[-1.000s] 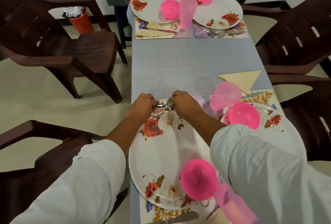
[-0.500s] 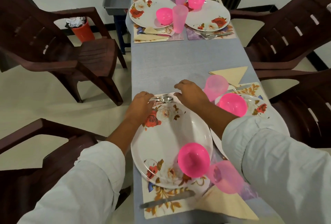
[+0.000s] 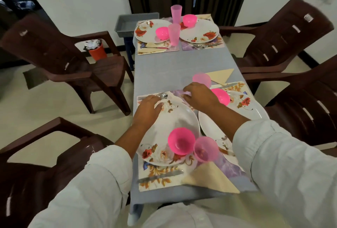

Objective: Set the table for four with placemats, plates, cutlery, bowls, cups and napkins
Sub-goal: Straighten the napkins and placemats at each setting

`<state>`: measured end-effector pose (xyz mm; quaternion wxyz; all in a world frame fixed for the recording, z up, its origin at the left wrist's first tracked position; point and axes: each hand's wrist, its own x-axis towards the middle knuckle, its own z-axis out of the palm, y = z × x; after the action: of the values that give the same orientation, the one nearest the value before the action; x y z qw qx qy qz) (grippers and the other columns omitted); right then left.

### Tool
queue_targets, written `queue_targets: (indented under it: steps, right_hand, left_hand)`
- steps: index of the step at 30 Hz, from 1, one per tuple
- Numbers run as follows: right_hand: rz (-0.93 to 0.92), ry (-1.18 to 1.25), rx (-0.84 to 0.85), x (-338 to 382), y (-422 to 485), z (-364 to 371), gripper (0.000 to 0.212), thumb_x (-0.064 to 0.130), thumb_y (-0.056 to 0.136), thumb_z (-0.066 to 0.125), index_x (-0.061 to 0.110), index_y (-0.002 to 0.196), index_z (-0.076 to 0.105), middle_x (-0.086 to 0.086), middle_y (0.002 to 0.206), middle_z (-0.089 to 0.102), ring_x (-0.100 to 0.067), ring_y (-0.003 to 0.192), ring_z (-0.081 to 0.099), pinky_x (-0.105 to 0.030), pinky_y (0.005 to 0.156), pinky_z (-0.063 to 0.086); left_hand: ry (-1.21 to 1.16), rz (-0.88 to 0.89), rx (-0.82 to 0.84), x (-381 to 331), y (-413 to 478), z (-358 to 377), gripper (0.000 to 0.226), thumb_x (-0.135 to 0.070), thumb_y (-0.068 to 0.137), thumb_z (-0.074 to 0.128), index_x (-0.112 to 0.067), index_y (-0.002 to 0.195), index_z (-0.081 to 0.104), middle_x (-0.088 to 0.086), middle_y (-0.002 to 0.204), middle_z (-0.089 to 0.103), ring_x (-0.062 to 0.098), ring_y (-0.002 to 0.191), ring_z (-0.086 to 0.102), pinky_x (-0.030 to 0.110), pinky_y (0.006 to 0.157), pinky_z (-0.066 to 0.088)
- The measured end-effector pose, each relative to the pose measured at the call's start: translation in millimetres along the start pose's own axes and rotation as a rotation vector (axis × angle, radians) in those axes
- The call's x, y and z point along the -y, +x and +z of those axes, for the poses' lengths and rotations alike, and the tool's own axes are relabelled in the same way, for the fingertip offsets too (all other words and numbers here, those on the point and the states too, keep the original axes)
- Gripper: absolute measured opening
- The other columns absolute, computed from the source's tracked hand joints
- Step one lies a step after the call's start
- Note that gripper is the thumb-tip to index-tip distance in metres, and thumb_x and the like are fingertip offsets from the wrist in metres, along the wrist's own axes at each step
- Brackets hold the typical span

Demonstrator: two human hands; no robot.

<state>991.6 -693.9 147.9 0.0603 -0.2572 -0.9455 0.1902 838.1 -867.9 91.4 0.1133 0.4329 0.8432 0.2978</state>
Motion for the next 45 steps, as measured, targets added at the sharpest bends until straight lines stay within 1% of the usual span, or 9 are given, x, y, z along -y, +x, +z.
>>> queue_targets:
  steps: [3,9,13,16,24,35,38,41,45]
  right_hand:
    - [0.000,0.042,-0.058,-6.6,-37.6,-15.4,0.030,0.026,0.098,0.060,0.007,0.118,0.072,-0.013,0.117,0.070,-0.030,0.110,0.062,-0.040,0.092,0.050]
    - [-0.004,0.093,-0.097,-17.4,-100.1,-22.9,0.028,0.026,0.097,0.060,0.008,0.113,0.074,-0.014,0.113,0.071,-0.033,0.105,0.064,-0.042,0.090,0.052]
    - [0.030,0.126,-0.106,-23.5,-133.2,-19.2,0.030,0.030,0.099,0.060,0.013,0.121,0.072,-0.011,0.121,0.070,-0.028,0.108,0.064,-0.036,0.089,0.049]
    - [0.062,0.155,-0.100,-25.3,-150.7,-14.1,0.035,0.032,0.099,0.060,0.014,0.129,0.067,-0.010,0.129,0.067,-0.028,0.116,0.062,-0.035,0.096,0.048]
    - [0.111,0.141,-0.076,-24.9,-177.8,-6.7,0.046,0.042,0.102,0.054,0.016,0.141,0.057,-0.006,0.143,0.057,-0.024,0.130,0.053,-0.038,0.106,0.044]
    - [0.136,0.057,-0.120,-14.6,-189.7,3.2,0.050,0.046,0.102,0.052,0.017,0.143,0.054,-0.005,0.145,0.056,-0.025,0.130,0.054,-0.038,0.105,0.046]
    - [0.171,0.024,-0.176,-13.4,-193.3,12.6,0.040,0.037,0.104,0.052,0.014,0.135,0.060,-0.009,0.134,0.062,-0.026,0.119,0.060,-0.037,0.099,0.049]
    - [0.267,0.004,-0.197,-18.1,-208.1,28.3,0.024,0.022,0.103,0.053,0.008,0.117,0.066,-0.013,0.114,0.066,-0.026,0.101,0.063,-0.034,0.088,0.052]
    - [0.362,-0.018,-0.133,-27.6,-242.9,56.8,0.017,0.017,0.102,0.049,0.010,0.109,0.063,-0.013,0.109,0.061,-0.030,0.099,0.060,-0.035,0.080,0.046]
  left_hand:
    - [0.028,-0.010,-0.027,-23.1,-33.7,4.7,0.033,-0.029,0.101,0.058,-0.015,0.129,0.066,0.004,0.135,0.063,0.022,0.125,0.057,0.041,0.109,0.044]
    - [0.017,-0.025,-0.083,-55.4,-101.7,19.0,0.031,-0.028,0.099,0.062,-0.012,0.125,0.068,0.006,0.130,0.066,0.024,0.125,0.057,0.034,0.107,0.040]
    - [0.006,-0.076,-0.058,-66.6,-138.3,27.2,0.032,-0.033,0.099,0.061,-0.014,0.125,0.067,0.005,0.129,0.066,0.022,0.121,0.059,0.041,0.109,0.044]
    - [0.012,-0.118,-0.028,-69.5,-159.5,32.7,0.033,-0.036,0.100,0.061,-0.017,0.126,0.067,0.001,0.130,0.065,0.018,0.120,0.058,0.038,0.108,0.044]
    - [0.066,-0.143,0.015,-75.9,-180.8,36.6,0.038,-0.040,0.101,0.056,-0.021,0.133,0.062,-0.002,0.140,0.060,0.016,0.128,0.053,0.033,0.111,0.038]
    - [0.124,-0.082,0.033,-76.0,-189.8,35.0,0.048,-0.044,0.102,0.052,-0.023,0.146,0.051,-0.003,0.153,0.048,0.017,0.140,0.042,0.035,0.117,0.031]
    - [0.115,-0.075,0.050,-72.1,-195.0,36.8,0.048,-0.044,0.102,0.053,-0.024,0.145,0.051,-0.004,0.152,0.049,0.017,0.139,0.043,0.035,0.117,0.032]
    - [0.104,-0.053,0.051,-66.0,-205.7,46.0,0.043,-0.042,0.101,0.054,-0.023,0.140,0.057,-0.002,0.144,0.056,0.018,0.133,0.049,0.038,0.114,0.038]
    - [0.071,0.024,0.118,-57.6,-226.2,67.1,0.031,-0.027,0.098,0.063,-0.015,0.127,0.066,0.008,0.128,0.064,0.026,0.120,0.054,0.034,0.104,0.040]
